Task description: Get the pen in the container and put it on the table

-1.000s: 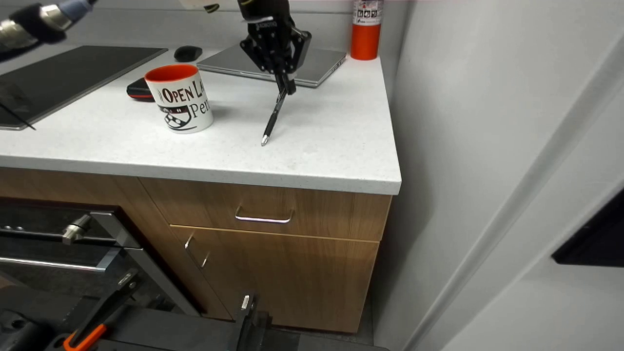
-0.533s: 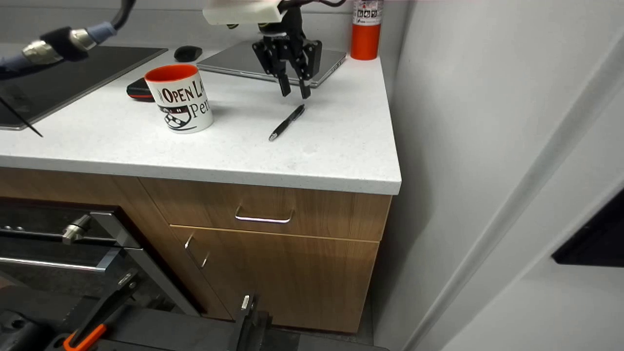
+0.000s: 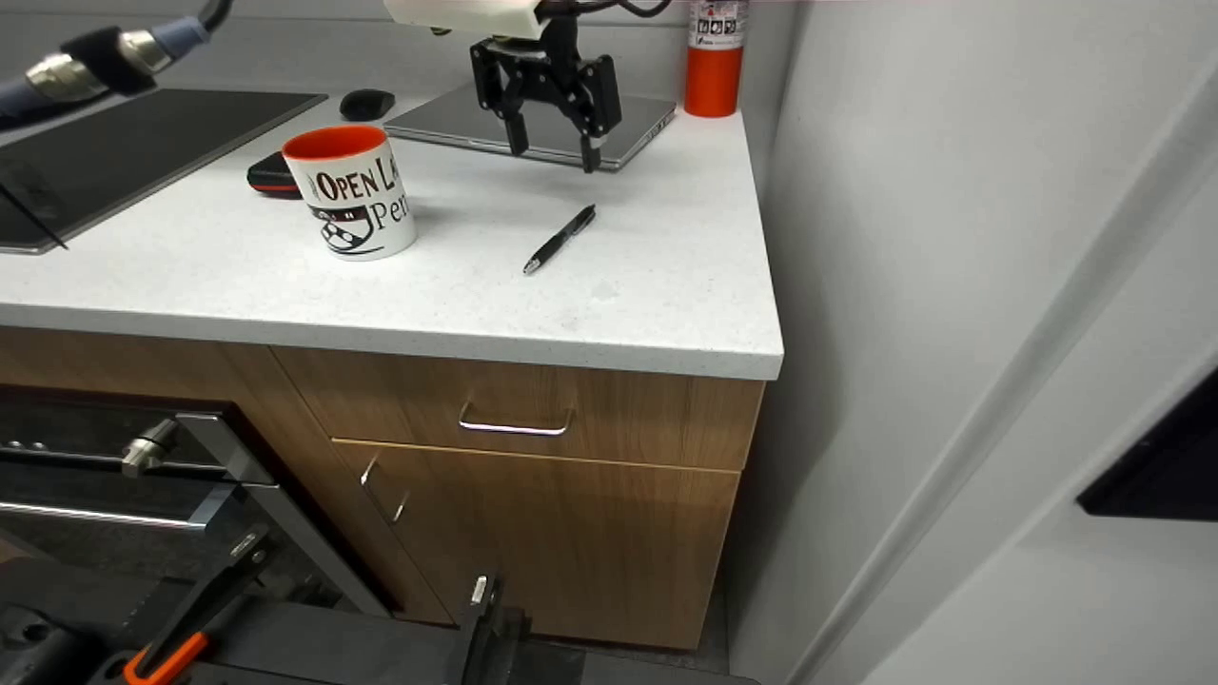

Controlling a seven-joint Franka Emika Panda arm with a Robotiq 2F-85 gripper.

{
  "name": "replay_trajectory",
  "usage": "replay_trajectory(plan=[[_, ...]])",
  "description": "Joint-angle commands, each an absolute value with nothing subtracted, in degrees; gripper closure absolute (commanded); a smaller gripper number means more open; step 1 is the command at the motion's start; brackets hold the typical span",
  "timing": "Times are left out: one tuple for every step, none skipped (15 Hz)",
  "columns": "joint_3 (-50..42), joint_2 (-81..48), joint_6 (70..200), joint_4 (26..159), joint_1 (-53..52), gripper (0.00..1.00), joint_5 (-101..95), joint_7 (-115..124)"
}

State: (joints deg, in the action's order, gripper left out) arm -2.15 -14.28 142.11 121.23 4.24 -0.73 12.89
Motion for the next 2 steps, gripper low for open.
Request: replay_trajectory(plan=[[-2.8,-14.2,141.9,121.1,3.4,0.00,0.5,11.5],[-2.7,-14.2,141.9,121.1,3.4,0.00,0.8,11.1]])
